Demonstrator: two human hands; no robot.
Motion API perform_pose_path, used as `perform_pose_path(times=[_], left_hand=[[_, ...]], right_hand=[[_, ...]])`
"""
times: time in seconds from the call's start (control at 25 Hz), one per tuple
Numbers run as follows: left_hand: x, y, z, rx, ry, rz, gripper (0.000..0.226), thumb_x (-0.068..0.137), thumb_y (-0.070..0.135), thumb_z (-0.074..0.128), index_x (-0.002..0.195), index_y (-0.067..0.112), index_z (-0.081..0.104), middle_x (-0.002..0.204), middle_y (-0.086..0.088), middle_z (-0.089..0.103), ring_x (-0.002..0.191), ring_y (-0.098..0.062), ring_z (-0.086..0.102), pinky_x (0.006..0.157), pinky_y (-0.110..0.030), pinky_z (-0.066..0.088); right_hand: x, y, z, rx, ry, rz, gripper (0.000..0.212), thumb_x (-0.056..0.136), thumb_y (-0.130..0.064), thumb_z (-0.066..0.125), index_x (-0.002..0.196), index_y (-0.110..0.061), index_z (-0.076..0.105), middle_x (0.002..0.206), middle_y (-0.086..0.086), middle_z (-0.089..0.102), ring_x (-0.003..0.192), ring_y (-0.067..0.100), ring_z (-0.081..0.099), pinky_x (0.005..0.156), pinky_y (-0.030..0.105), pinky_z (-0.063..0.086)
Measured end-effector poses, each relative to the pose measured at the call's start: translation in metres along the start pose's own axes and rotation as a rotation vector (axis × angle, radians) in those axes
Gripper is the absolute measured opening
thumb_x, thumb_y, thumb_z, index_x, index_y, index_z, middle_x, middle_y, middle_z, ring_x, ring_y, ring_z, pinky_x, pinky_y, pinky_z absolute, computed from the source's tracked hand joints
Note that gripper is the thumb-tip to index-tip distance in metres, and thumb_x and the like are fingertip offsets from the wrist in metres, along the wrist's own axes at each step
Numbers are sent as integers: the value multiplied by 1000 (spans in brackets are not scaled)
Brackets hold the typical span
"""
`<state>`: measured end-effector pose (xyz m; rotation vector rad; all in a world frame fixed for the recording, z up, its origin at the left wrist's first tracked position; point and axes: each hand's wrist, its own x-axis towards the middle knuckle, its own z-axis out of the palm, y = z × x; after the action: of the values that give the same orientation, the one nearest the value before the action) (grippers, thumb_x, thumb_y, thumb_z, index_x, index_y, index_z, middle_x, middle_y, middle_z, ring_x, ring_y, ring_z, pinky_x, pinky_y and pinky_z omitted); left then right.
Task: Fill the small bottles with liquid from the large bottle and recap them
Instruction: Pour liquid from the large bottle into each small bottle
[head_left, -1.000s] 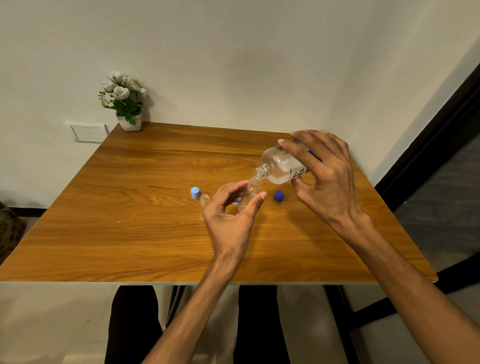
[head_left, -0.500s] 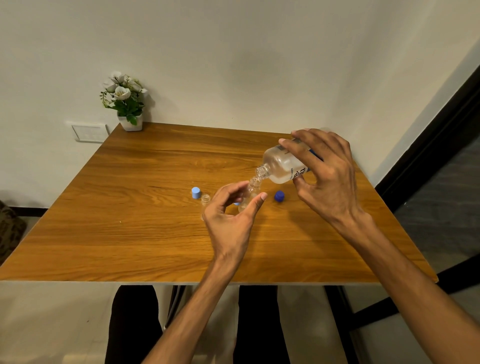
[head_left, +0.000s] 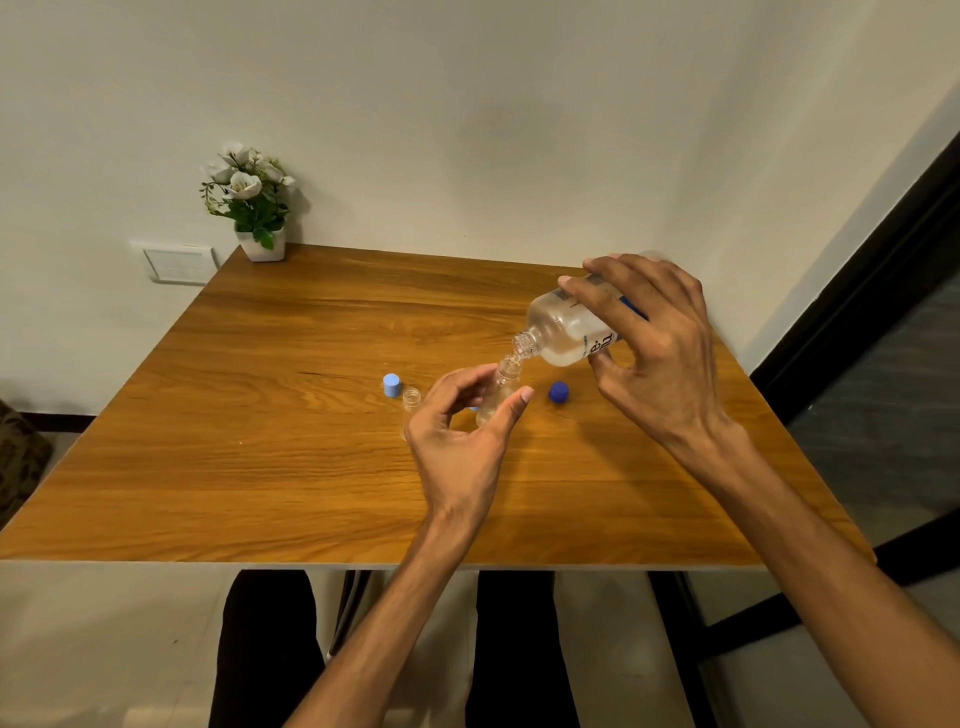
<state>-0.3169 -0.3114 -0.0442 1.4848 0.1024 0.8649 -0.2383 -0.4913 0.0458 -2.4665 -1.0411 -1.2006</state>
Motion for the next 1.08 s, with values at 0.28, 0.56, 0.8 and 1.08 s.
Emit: perform_pose_path(times=[0.28,0.56,0.8,1.08], left_hand=[[-1,-5,0,-8,-8,10,40,75,15,94,110,6,77,103,-3,78,96,-19,73,80,-25,58],[-2,-10,2,-43,-1,12,39,74,20,95,109,12,78,102,3,78,93,-20,74,79,-23,57],[-2,-11,2,-51,-6,14,40,74,19,95,109,12,78,100,2,78,91,-19,74,78,-24,58],[-3,-11,2,-47,-3,4,39,74,18,95,109,11,78,102,1,79,93,-21,74,79,-22,57]], right_hand=[[1,1,-1,-6,0,-5,63,79,-6,77,141,-12,66,142,14,64,136,37,56,115,53,39],[0,2,0,-3,-5,-3,66,78,-4,78,141,-13,65,143,15,64,137,37,55,115,53,38],[0,1,0,3,-4,-8,66,78,-5,77,142,-13,65,143,15,64,137,37,55,116,54,38],[0,1,-1,1,7,-9,67,76,-2,77,141,-12,66,143,14,64,136,36,55,115,54,39]])
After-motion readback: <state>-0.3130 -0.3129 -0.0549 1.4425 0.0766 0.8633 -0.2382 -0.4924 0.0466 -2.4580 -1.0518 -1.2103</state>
